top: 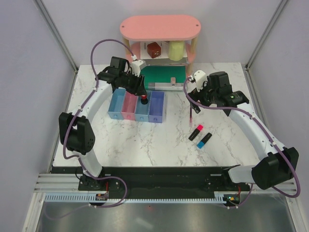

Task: Sort the stationery into containers
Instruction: Move the storage box to the center of the board.

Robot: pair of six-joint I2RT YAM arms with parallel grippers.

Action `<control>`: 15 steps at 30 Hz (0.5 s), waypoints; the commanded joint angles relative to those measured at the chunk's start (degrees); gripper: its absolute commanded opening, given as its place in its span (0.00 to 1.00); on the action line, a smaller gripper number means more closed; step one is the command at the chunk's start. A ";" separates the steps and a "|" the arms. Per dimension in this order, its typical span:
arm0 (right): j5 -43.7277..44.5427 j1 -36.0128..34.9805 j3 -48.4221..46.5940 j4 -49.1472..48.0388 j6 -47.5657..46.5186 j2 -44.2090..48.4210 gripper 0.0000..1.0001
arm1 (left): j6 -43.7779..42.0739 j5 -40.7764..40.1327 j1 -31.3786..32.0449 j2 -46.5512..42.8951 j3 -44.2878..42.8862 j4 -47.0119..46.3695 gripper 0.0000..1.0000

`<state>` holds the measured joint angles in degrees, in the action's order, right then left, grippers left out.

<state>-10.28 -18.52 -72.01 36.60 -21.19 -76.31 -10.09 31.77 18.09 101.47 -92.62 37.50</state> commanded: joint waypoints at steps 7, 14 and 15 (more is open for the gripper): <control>-0.97 0.24 -0.85 -1.53 0.54 1.08 0.98 | -2.13 -9.44 -2.09 2.24 3.14 0.39 0.48; -0.79 0.24 -0.41 -1.53 0.36 1.69 0.98 | -2.48 -13.40 -2.09 4.00 4.64 -1.37 0.48; -0.79 0.16 -0.41 -1.44 0.45 1.78 0.98 | -2.74 -14.10 -2.18 4.26 4.90 -1.46 0.48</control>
<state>-10.61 -18.50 -72.01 36.60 -21.04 -76.29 -10.68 21.21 15.94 104.90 -88.55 37.56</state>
